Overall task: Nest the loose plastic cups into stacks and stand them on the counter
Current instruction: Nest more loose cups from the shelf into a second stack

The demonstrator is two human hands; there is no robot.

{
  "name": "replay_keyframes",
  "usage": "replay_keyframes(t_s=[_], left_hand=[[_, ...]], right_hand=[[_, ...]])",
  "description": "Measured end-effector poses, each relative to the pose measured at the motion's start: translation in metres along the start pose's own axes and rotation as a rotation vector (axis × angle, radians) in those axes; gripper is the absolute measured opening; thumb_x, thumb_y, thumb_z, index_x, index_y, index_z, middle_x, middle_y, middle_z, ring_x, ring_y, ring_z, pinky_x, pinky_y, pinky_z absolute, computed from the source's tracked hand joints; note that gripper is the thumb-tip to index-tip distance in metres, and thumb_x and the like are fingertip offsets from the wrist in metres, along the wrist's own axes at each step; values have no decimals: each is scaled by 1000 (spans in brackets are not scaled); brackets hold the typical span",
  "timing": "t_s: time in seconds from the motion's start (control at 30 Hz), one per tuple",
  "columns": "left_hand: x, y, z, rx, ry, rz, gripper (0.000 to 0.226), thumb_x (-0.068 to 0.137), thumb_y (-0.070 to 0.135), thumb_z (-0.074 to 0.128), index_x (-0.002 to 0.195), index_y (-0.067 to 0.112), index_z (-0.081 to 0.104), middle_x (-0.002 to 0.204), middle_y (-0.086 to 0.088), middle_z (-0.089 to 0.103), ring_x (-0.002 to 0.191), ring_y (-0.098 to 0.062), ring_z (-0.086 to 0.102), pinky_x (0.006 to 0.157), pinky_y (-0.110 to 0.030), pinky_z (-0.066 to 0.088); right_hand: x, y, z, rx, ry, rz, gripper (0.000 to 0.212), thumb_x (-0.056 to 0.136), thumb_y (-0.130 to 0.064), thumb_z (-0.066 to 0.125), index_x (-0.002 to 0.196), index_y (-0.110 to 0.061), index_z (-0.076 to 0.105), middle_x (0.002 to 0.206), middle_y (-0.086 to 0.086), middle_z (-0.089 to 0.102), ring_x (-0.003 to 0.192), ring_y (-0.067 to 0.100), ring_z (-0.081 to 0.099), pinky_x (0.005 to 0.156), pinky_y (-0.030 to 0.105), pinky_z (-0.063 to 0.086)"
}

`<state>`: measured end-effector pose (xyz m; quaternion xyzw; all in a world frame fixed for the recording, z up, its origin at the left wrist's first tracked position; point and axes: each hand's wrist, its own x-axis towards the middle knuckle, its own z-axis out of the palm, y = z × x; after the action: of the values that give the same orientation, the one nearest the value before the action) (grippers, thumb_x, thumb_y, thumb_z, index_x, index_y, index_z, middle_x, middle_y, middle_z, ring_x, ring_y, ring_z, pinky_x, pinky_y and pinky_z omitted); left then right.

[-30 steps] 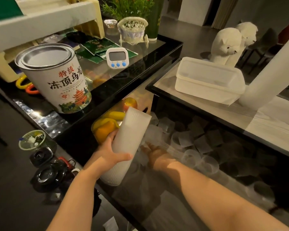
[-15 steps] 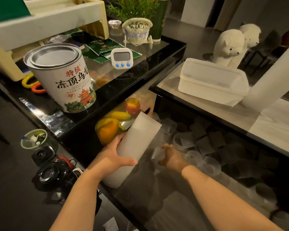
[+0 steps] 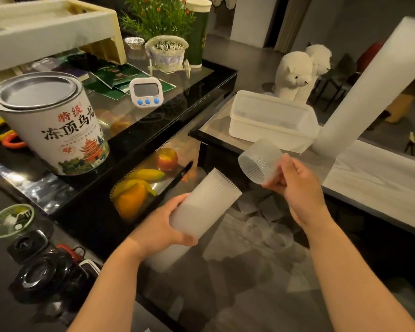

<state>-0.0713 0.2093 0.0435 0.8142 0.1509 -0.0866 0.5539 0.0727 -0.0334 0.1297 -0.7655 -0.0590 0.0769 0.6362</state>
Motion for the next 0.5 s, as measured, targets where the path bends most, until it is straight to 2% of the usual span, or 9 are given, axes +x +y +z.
replay_keyframes(t_s=[0.1, 0.2, 0.37, 0.43, 0.5], left_hand=[[1, 8, 4, 34, -13, 56, 94, 65, 25, 94, 130, 59, 36, 126, 26, 50, 115, -8, 54, 86, -29, 55], [2, 10, 2, 28, -16, 82, 90, 64, 27, 94, 124, 64, 38, 127, 26, 51, 116, -9, 55, 92, -35, 57], [0, 9, -5, -8, -14, 82, 88, 64, 26, 94, 121, 65, 40, 128, 21, 53, 118, -14, 56, 96, -41, 57], [-1, 8, -7, -28, -1, 84, 88, 64, 24, 94, 120, 64, 41, 128, 20, 53, 117, -14, 56, 96, -41, 57], [-2, 7, -10, -59, 9, 76, 87, 64, 23, 94, 120, 63, 42, 128, 19, 53, 117, -13, 56, 95, -42, 57]], right_hand=[[-5, -10, 8, -3, -82, 0, 37, 103, -37, 42, 101, -7, 63, 98, 16, 69, 92, 25, 70, 87, 44, 58], [-8, -13, 14, -168, -109, -51, 43, 103, -37, 42, 95, 1, 60, 92, 21, 66, 75, 16, 67, 86, 45, 57], [-6, -15, 25, -408, -174, -212, 42, 102, -41, 40, 83, -10, 59, 81, 14, 64, 79, 27, 62, 82, 51, 53], [-7, -14, 31, -494, -211, -290, 38, 102, -40, 39, 82, -14, 59, 87, 6, 61, 84, 16, 58, 79, 40, 51], [-9, -13, 37, -508, -237, -323, 28, 102, -37, 40, 94, -22, 62, 102, -6, 60, 97, 0, 54, 82, 21, 45]])
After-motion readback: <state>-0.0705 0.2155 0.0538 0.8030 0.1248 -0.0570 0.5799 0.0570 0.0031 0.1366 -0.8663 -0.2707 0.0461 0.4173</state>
